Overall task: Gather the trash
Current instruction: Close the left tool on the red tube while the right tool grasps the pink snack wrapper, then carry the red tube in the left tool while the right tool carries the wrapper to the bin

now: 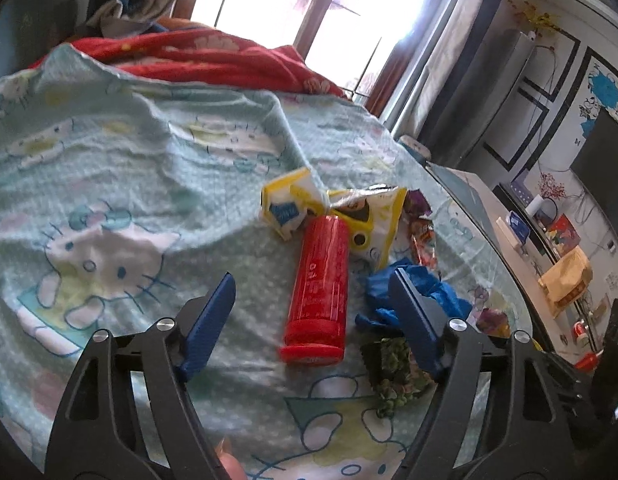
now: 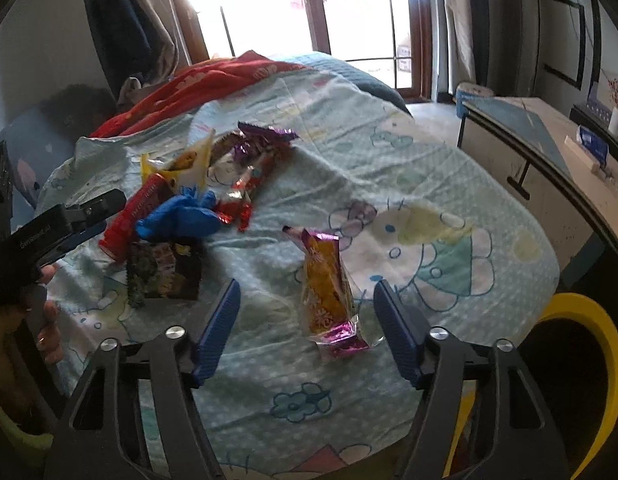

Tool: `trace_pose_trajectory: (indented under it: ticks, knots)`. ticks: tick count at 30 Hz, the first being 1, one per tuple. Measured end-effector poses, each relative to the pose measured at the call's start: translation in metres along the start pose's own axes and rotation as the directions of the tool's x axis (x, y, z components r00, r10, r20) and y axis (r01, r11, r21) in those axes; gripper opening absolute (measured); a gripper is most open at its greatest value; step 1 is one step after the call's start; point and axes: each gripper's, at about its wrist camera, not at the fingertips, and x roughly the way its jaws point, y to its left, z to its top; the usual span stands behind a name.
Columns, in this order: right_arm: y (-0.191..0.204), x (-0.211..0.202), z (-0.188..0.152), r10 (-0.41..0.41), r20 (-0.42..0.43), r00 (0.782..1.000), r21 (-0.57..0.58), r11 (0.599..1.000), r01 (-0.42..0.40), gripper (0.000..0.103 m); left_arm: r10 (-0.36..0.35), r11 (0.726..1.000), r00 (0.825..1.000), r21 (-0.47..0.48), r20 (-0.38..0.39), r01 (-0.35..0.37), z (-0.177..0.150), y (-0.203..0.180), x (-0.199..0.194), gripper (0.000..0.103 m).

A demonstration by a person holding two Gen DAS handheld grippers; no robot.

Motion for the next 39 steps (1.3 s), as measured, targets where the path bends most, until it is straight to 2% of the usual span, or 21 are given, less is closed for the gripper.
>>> trace_pose_trajectory:
  ticks: [2, 3, 11, 13, 16, 18, 20, 25, 32, 39]
  knots:
    - [-0.003, 0.003, -0.003, -0.002, -0.012, 1.000, 0.014, 1.000, 0.002, 0.054, -0.008, 1.000, 1.000, -0.006, -0.012, 0.008, -0.002, 0.001, 0.002, 0.065]
    - [-0.005, 0.004, -0.005, -0.005, -0.012, 1.000, 0.018, 1.000, 0.005, 0.051, -0.010, 1.000, 1.000, -0.006, -0.019, 0.010, -0.002, 0.001, 0.003, 0.058]
    - [-0.011, 0.001, -0.011, -0.023, 0.007, 1.000, 0.015, 1.000, 0.023, 0.028, -0.020, 1.000, 0.998, -0.010, -0.065, 0.019, -0.005, 0.002, 0.012, 0.045]
    - [-0.012, -0.001, -0.013, -0.025, 0.012, 1.000, 0.012, 1.000, 0.025, 0.024, -0.025, 1.000, 0.997, -0.014, -0.071, 0.024, -0.005, 0.003, 0.013, 0.043]
    - [-0.011, -0.002, -0.015, -0.026, 0.017, 1.000, 0.002, 1.000, 0.026, 0.018, -0.037, 0.999, 0.996, -0.023, -0.080, 0.035, -0.005, 0.006, 0.014, 0.037]
    - [-0.010, -0.004, -0.017, -0.023, 0.019, 1.000, -0.005, 1.000, 0.023, 0.015, -0.048, 0.998, 0.995, -0.031, -0.085, 0.045, -0.005, 0.007, 0.015, 0.028]
    - [-0.010, -0.006, -0.018, -0.021, 0.023, 1.000, -0.004, 1.000, 0.021, 0.011, -0.052, 0.998, 0.995, -0.030, -0.086, 0.050, -0.006, 0.007, 0.014, 0.025]
    - [-0.009, -0.010, -0.019, -0.010, 0.029, 1.000, 0.003, 1.000, 0.010, 0.010, -0.059, 0.998, 0.996, -0.028, -0.071, 0.057, -0.006, 0.006, 0.008, 0.024]
    - [-0.005, -0.019, -0.019, 0.003, 0.047, 0.999, -0.004, 1.000, -0.003, 0.009, -0.078, 0.996, 0.997, 0.034, 0.007, 0.078, 0.001, -0.012, -0.014, 0.024]
    - [-0.004, -0.030, -0.016, 0.012, 0.073, 0.997, -0.004, 1.000, -0.011, 0.009, -0.108, 0.993, 0.993, 0.062, 0.047, 0.105, 0.007, -0.027, -0.028, 0.024]
